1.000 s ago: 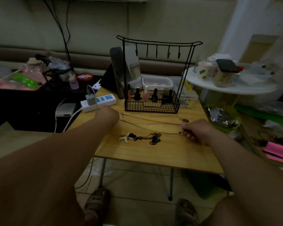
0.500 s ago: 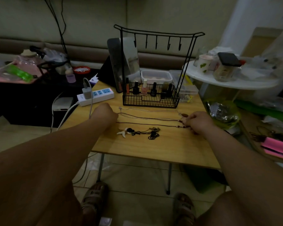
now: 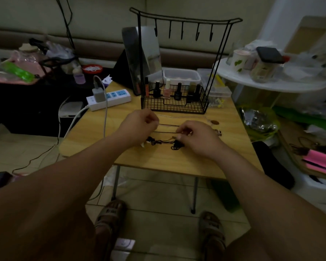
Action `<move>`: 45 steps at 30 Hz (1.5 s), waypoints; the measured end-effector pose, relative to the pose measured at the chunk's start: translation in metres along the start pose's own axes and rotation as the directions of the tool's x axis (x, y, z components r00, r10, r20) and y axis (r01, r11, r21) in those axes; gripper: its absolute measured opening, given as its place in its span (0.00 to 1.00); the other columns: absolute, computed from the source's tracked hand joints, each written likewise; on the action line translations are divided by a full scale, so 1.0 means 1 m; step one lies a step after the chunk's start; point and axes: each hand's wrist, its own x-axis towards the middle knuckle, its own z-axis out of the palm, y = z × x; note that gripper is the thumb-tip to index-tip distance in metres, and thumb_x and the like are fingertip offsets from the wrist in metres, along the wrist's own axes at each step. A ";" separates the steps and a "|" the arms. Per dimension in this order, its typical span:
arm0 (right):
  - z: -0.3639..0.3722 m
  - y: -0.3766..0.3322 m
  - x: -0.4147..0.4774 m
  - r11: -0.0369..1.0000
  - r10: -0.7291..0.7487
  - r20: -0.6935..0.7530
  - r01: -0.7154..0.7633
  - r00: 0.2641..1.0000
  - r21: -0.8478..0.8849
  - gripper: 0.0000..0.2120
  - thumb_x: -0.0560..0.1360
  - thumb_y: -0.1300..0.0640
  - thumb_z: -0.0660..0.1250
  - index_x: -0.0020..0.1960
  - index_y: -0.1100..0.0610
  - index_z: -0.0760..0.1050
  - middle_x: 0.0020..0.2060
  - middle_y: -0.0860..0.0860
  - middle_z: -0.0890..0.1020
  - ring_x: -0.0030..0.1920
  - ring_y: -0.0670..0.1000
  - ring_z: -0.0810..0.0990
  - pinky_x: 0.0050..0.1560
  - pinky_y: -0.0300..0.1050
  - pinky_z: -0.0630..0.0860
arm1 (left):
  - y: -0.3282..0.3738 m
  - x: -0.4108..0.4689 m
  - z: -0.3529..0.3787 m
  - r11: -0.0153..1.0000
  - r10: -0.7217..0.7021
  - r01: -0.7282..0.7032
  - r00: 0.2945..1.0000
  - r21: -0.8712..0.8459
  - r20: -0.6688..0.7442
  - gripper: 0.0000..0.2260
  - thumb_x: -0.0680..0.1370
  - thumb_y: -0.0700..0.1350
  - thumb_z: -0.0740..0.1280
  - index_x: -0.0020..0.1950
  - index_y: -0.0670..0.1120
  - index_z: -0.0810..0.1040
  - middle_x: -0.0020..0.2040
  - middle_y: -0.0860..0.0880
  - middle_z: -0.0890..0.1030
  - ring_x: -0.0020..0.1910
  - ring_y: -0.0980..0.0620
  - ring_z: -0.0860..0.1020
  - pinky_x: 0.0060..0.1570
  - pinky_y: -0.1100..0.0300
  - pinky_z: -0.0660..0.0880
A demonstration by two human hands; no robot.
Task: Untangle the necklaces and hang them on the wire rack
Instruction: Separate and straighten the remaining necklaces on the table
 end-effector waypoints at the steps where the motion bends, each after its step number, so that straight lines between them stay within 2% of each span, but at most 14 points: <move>1: 0.002 -0.002 -0.001 0.998 -0.010 0.052 0.013 0.999 -0.057 0.11 0.77 0.47 0.74 0.57 0.46 0.81 0.52 0.44 0.78 0.51 0.45 0.77 0.51 0.44 0.75 | 0.000 -0.005 0.002 0.996 0.048 -0.052 0.997 0.076 0.059 0.07 0.81 0.50 0.71 0.58 0.54 0.82 0.53 0.56 0.79 0.51 0.58 0.77 0.46 0.61 0.76; 4: 0.003 -0.005 -0.005 0.991 -0.037 0.106 0.050 0.994 -0.123 0.07 0.76 0.47 0.74 0.53 0.45 0.80 0.51 0.45 0.75 0.51 0.47 0.76 0.52 0.46 0.76 | -0.003 -0.011 0.010 0.938 0.114 -0.184 0.964 0.294 0.242 0.15 0.78 0.55 0.73 0.64 0.57 0.79 0.58 0.56 0.76 0.55 0.56 0.75 0.57 0.55 0.75; 6: 0.001 -0.003 -0.011 0.989 -0.055 0.101 0.069 0.993 -0.131 0.03 0.77 0.52 0.72 0.50 0.45 0.80 0.50 0.44 0.76 0.51 0.46 0.77 0.52 0.45 0.76 | -0.005 -0.013 0.012 0.904 0.140 -0.237 0.951 0.356 0.277 0.12 0.79 0.53 0.72 0.61 0.57 0.80 0.57 0.56 0.75 0.55 0.55 0.74 0.59 0.51 0.74; 12: -0.014 0.015 -0.024 0.999 0.049 0.060 -0.049 0.997 -0.008 0.05 0.79 0.58 0.70 0.51 0.48 0.80 0.47 0.42 0.81 0.47 0.40 0.79 0.43 0.34 0.73 | -0.013 -0.004 0.004 0.921 0.154 -0.253 0.935 0.297 0.321 0.01 0.81 0.48 0.70 0.52 0.53 0.80 0.50 0.58 0.75 0.50 0.56 0.76 0.47 0.60 0.75; 17: -0.022 0.024 -0.015 0.995 0.091 -0.015 -0.090 0.996 0.034 0.09 0.79 0.59 0.69 0.54 0.45 0.78 0.48 0.41 0.79 0.49 0.41 0.78 0.46 0.35 0.73 | -0.011 0.002 -0.010 0.974 0.083 -0.148 0.938 0.173 0.336 0.08 0.85 0.46 0.65 0.62 0.57 0.77 0.51 0.57 0.80 0.49 0.59 0.79 0.47 0.58 0.79; 21: -0.018 0.018 -0.009 0.999 -0.014 0.007 0.014 1.000 -0.037 0.11 0.78 0.50 0.72 0.60 0.42 0.79 0.52 0.40 0.76 0.51 0.39 0.76 0.49 0.34 0.71 | -0.007 0.007 -0.024 0.970 0.084 -0.161 0.927 0.184 0.365 0.10 0.84 0.47 0.66 0.63 0.59 0.78 0.53 0.59 0.78 0.50 0.59 0.79 0.46 0.62 0.77; 25: 0.008 -0.005 0.002 0.971 -0.151 0.110 0.169 0.982 -0.171 0.16 0.78 0.44 0.71 0.65 0.43 0.79 0.53 0.42 0.75 0.54 0.43 0.74 0.55 0.45 0.74 | -0.006 0.008 -0.023 0.924 0.035 -0.222 0.858 0.310 0.512 0.14 0.79 0.52 0.72 0.63 0.61 0.75 0.55 0.62 0.73 0.52 0.64 0.73 0.45 0.68 0.69; 30: 0.029 -0.025 0.017 0.951 -0.229 0.142 0.252 0.963 -0.181 0.02 0.80 0.50 0.69 0.52 0.48 0.79 0.48 0.44 0.75 0.52 0.46 0.73 0.54 0.48 0.73 | -0.007 0.011 -0.019 0.908 0.026 -0.246 0.841 0.340 0.540 0.15 0.75 0.56 0.76 0.58 0.58 0.75 0.56 0.61 0.70 0.54 0.60 0.73 0.51 0.62 0.73; 36: 0.012 -0.025 0.018 0.989 -0.073 0.210 0.044 0.975 0.139 0.05 0.84 0.51 0.64 0.51 0.49 0.78 0.42 0.42 0.79 0.41 0.34 0.76 0.39 0.31 0.68 | -0.006 0.006 -0.019 0.932 0.087 -0.247 0.861 0.264 0.501 0.08 0.79 0.52 0.72 0.55 0.59 0.75 0.53 0.58 0.76 0.52 0.58 0.76 0.48 0.59 0.75; 38: 0.010 -0.024 0.017 0.958 -0.020 0.220 -0.045 0.975 0.284 0.06 0.84 0.50 0.64 0.51 0.49 0.78 0.43 0.45 0.83 0.45 0.38 0.81 0.46 0.38 0.76 | -0.005 0.005 -0.018 0.949 0.100 -0.229 0.869 0.215 0.484 0.06 0.80 0.49 0.71 0.54 0.58 0.77 0.50 0.58 0.78 0.48 0.60 0.77 0.42 0.61 0.72; 40: 0.008 -0.021 0.018 0.890 0.019 0.216 -0.115 0.976 0.441 0.06 0.85 0.52 0.64 0.52 0.52 0.77 0.42 0.48 0.85 0.49 0.51 0.85 0.54 0.53 0.81 | -0.002 0.005 -0.019 0.976 0.093 -0.176 0.873 0.130 0.479 0.03 0.82 0.48 0.68 0.54 0.57 0.80 0.45 0.58 0.82 0.45 0.62 0.79 0.39 0.67 0.70; 41: 0.005 -0.020 0.018 0.850 0.033 0.217 -0.142 0.976 0.507 0.06 0.85 0.54 0.63 0.52 0.54 0.77 0.41 0.49 0.84 0.47 0.53 0.86 0.55 0.55 0.81 | -0.001 0.005 -0.020 0.986 0.084 -0.143 0.873 0.088 0.480 0.04 0.83 0.48 0.67 0.54 0.56 0.81 0.43 0.57 0.84 0.43 0.62 0.81 0.38 0.69 0.71; 43: -0.001 -0.019 0.019 0.758 0.065 0.204 -0.182 0.977 0.626 0.06 0.85 0.58 0.62 0.52 0.56 0.76 0.38 0.50 0.81 0.40 0.52 0.83 0.51 0.54 0.81 | 0.000 0.005 -0.024 0.994 0.060 -0.095 0.879 0.052 0.474 0.07 0.85 0.47 0.65 0.54 0.54 0.82 0.41 0.56 0.86 0.41 0.60 0.83 0.40 0.67 0.74; 45: -0.006 -0.018 0.019 0.616 0.104 0.197 -0.219 0.975 0.756 0.06 0.85 0.61 0.61 0.51 0.57 0.75 0.36 0.50 0.77 0.34 0.49 0.76 0.42 0.49 0.79 | -0.001 0.004 -0.027 0.998 0.037 -0.052 0.879 0.019 0.475 0.08 0.85 0.44 0.63 0.55 0.53 0.82 0.41 0.58 0.86 0.41 0.59 0.84 0.40 0.67 0.76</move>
